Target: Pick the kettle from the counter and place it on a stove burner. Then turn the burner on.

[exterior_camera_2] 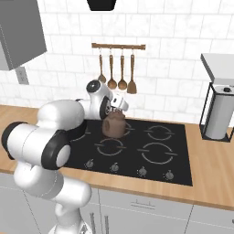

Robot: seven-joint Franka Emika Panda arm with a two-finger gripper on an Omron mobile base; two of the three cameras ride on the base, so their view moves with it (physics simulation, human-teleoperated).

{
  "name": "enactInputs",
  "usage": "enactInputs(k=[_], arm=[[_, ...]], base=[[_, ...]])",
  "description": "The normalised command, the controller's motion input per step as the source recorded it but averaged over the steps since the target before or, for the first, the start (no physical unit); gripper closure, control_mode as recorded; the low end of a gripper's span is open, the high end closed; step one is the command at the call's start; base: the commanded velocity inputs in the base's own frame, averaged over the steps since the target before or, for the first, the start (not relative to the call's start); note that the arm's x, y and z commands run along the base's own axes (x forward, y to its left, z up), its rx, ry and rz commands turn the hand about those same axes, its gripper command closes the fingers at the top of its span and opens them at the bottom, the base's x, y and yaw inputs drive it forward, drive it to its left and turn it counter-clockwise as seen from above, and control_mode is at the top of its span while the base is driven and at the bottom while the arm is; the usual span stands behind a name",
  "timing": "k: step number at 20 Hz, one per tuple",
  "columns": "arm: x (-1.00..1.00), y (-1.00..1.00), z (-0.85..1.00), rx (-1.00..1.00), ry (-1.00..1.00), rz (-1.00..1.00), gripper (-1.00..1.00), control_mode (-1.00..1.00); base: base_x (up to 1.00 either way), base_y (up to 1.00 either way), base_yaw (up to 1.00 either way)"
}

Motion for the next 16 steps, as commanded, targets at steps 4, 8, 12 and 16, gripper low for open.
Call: enactInputs(k=[4, 8, 12, 16], arm=[[0.07, 0.26, -0.41, 0.00, -0.06, -0.06, 1.00, -1.00], [0.00, 0.22, -0.58, 0.00, -0.01, -0.07, 1.00, -1.00], [0.00, 0.11, -0.45, 0.00, -0.02, -0.06, 1.00, -1.00], [-0.01, 0.00, -0.31, 0.00, -0.03, -0.03, 1.00, -1.00]], base=[[0.00, 0.00, 0.00], [0.00, 0.00, 0.00], [0.00, 0.00, 0.00], [0.00, 0.00, 0.00]])
